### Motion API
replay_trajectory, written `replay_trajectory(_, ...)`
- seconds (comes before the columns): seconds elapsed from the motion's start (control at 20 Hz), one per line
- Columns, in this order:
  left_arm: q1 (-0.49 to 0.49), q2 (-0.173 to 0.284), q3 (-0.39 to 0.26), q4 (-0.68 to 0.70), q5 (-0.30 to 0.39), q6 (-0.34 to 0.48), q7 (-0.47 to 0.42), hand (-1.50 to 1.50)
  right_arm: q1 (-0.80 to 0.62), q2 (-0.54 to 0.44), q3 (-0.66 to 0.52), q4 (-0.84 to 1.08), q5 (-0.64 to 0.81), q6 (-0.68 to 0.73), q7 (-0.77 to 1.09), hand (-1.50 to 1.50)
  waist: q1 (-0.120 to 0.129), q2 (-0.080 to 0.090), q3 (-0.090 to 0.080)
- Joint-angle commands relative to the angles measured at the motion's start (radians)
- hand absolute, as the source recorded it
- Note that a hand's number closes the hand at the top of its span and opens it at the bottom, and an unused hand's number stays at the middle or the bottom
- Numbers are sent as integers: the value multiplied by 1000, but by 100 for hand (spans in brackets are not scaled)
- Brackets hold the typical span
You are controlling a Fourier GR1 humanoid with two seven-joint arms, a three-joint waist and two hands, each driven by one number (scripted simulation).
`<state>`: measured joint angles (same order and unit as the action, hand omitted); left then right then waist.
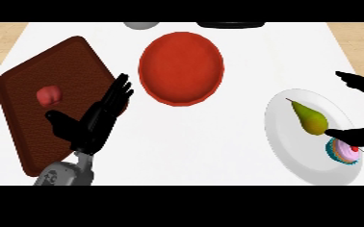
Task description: Pick the pear from the plate and place it in the bowl
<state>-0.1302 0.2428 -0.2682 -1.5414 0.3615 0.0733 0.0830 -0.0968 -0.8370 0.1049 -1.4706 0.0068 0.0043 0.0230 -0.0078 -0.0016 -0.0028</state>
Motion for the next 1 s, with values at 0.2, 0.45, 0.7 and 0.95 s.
replay_trajectory(0.2,-61,-16,10,3,18,-12,54,0,-149,-180,93,-116,106,196,466,-150,18,1,-1)
replay_trajectory(0.45,15,-5,-2,7,-7,-45,-3,0,-282,-132,138,-70,18,389,673,-150,33,4,1)
replay_trajectory(0.7,-45,-24,27,34,-1,-51,19,0,-411,21,205,54,43,446,823,-150,33,7,2)
replay_trajectory(0.95,18,-59,-2,-32,-55,-15,8,0,-418,48,175,120,80,512,877,-150,18,2,3)
